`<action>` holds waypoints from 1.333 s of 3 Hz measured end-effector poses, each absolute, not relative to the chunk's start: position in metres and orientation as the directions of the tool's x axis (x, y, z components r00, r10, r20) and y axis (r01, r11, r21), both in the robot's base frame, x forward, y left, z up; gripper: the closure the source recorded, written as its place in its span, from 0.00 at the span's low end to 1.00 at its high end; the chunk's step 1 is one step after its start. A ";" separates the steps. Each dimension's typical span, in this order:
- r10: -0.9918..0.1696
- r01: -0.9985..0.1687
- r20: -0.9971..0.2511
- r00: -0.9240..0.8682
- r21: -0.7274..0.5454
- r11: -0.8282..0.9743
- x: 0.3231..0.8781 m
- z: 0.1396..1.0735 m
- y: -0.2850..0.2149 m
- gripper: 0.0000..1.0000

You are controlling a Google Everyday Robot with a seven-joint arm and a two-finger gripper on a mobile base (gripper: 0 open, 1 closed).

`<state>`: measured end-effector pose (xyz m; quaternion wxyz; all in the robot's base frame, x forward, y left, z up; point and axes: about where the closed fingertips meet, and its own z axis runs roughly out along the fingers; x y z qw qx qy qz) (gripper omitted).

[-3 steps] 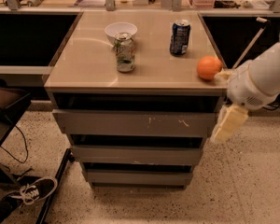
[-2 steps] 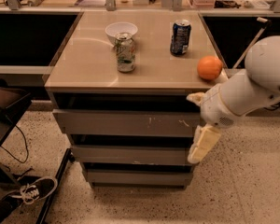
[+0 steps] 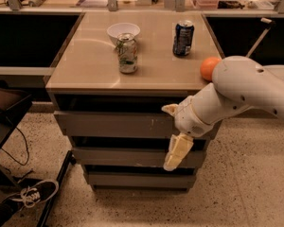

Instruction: Open top drawer

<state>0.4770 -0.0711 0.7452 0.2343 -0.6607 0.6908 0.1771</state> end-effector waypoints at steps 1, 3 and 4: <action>-0.850 -0.987 -0.524 -0.054 -0.103 0.126 0.475 0.736 -0.089 0.00; -0.847 -0.964 -0.518 -0.116 -0.148 0.222 0.507 0.672 -0.136 0.00; -0.835 -0.958 -0.542 -0.100 -0.174 0.227 0.522 0.675 -0.122 0.00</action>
Offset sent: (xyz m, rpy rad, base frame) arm 0.0314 -0.0856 -0.0867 -0.0505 -0.1149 -0.2461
